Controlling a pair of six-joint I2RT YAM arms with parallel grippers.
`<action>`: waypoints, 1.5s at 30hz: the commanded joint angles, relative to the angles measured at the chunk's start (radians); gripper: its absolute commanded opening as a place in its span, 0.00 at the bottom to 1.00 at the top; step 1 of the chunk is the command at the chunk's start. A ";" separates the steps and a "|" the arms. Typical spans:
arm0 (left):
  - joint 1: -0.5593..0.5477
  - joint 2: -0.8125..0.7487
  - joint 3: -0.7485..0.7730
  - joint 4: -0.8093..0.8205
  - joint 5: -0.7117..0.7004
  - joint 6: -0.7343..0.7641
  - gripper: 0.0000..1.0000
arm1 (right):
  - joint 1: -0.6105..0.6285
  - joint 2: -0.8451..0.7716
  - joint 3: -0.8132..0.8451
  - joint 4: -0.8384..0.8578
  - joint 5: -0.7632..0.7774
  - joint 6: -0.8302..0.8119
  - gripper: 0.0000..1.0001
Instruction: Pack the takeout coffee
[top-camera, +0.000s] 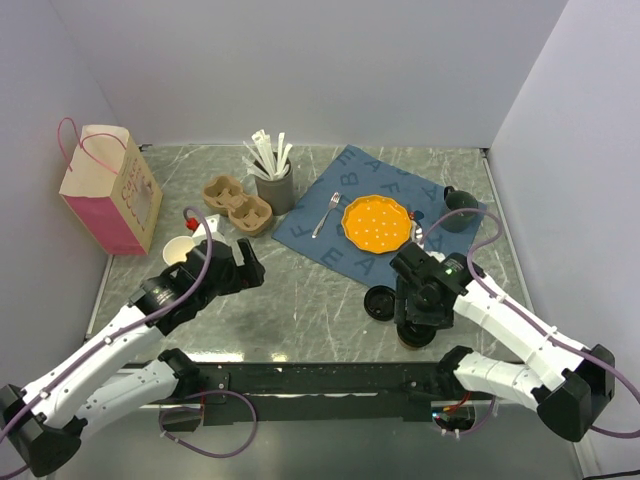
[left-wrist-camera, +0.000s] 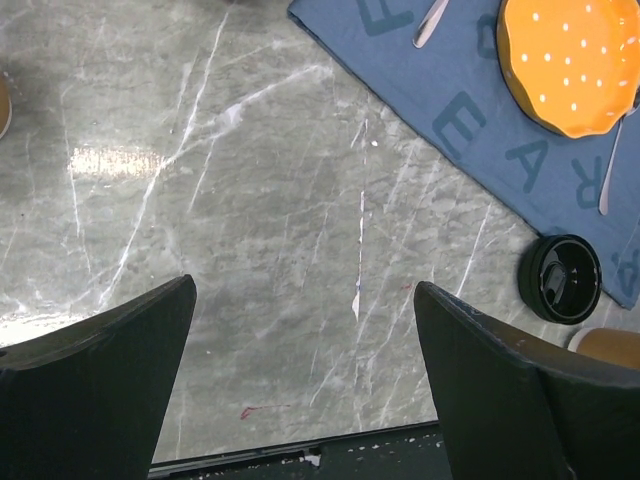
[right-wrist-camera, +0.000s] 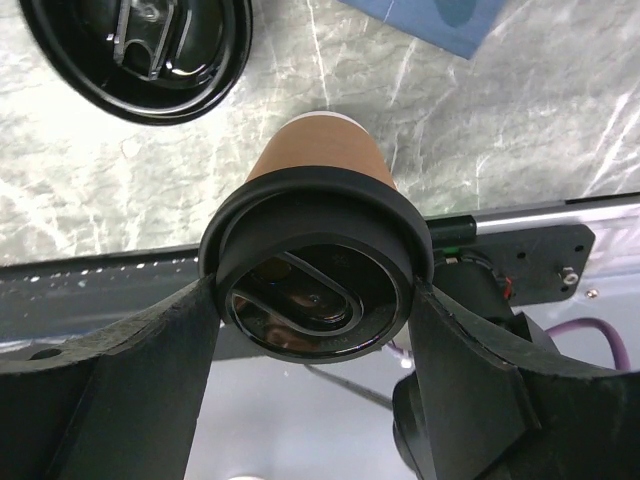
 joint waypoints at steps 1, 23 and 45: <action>0.003 0.015 0.001 0.052 0.009 0.028 0.97 | -0.021 -0.023 -0.060 0.084 0.020 0.044 0.74; 0.013 0.183 0.524 -0.205 -0.301 0.019 0.97 | -0.044 0.087 0.399 -0.091 0.009 -0.179 1.00; 0.754 0.792 1.156 -0.406 -0.457 -0.030 0.86 | -0.041 0.180 0.727 0.100 -0.267 -0.479 0.97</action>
